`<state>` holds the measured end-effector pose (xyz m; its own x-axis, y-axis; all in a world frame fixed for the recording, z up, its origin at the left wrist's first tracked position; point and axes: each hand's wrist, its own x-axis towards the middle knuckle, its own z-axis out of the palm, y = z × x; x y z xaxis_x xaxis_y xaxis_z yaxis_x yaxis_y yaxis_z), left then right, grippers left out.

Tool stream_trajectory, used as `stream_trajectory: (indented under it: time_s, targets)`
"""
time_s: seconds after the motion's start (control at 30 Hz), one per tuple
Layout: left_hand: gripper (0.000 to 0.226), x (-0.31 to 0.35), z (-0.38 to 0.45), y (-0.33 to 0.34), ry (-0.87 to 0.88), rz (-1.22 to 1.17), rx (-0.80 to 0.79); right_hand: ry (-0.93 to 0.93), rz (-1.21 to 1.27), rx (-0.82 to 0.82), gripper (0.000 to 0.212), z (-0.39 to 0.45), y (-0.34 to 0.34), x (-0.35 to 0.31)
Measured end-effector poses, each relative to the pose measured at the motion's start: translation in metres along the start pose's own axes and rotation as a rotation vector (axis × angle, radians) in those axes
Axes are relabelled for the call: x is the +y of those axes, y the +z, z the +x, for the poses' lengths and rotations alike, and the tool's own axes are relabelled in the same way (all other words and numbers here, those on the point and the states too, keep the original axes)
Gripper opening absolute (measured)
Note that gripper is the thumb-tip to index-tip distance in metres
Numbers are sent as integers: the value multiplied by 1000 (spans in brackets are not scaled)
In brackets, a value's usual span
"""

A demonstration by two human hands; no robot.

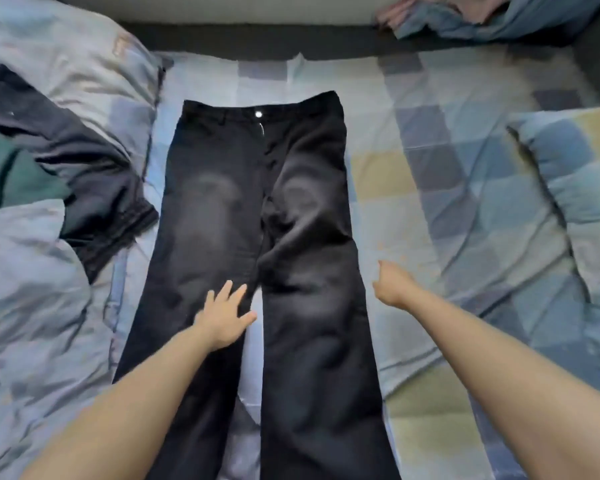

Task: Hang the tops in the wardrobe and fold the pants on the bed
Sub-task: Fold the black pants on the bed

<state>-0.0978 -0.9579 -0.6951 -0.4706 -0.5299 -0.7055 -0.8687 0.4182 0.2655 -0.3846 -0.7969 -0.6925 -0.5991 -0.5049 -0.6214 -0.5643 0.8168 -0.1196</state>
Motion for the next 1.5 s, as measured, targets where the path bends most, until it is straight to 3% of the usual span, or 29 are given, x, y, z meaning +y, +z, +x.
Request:
stream_trajectory:
  time_s: [0.1, 0.17, 0.27, 0.37, 0.43, 0.47, 0.6, 0.7, 0.83, 1.0, 1.07, 1.13, 1.2, 1.33, 1.37, 1.43, 1.5]
  targets:
    - [73, -3, -18, 70, 23, 53, -110, 119, 122, -99, 40, -22, 61, 33]
    - [76, 1, -30, 100, 33, 172, -61, 163, 273, -62, 17, -35, 93, 48]
    - [72, 14, -45, 122, -6, 177, 81, 222, 610, -100, 36, -53, 129, 57]
    - [43, 28, -54, 133, -92, -116, 199, 244, 805, -241, 45, -82, 149, 52]
    - [34, 35, -66, 140, -156, -494, 97, 194, 917, -372, 21, -107, 150, 51]
    - [32, 35, -72, 146, -155, -632, 35, 182, 955, -436, 22, -116, 151, 55]
    - [38, 22, -102, 178, -132, -644, -128, 110, 952, -650, 27, -160, 148, 84]
    - [33, 15, -124, 196, -229, -832, -323, 90, 978, -779, 43, -188, 152, 110]
    - [32, 24, -165, 211, -270, -1236, -530, 120, 1166, -778, 69, -224, 157, 140]
    - [42, 35, -207, 233, -245, -1246, -688, 88, 1119, -798, 34, -266, 155, 178]
    - [33, 40, -218, 245, -248, -1280, -764, 142, 1172, -689, 30, -280, 148, 196]
    - [21, 53, -232, 254, -258, -1086, -796, 126, 978, -454, 24, -299, 147, 218]
    - [5, 59, -238, 266, -305, -824, -672, 71, 624, -301, 16, -307, 157, 235]
    - [19, 46, -237, 270, -141, -46, -423, 158, -131, -469, 8, -312, 175, 232]
    - [24, 38, -235, 265, -144, 28, -350, 188, -272, -517, 17, -311, 174, 222]
    - [23, 18, -233, 244, -218, -54, -152, 184, -389, -519, 27, -308, 167, 189]
    - [13, -15, -233, 219, -285, -197, 133, 49, -328, -479, 14, -298, 169, 148]
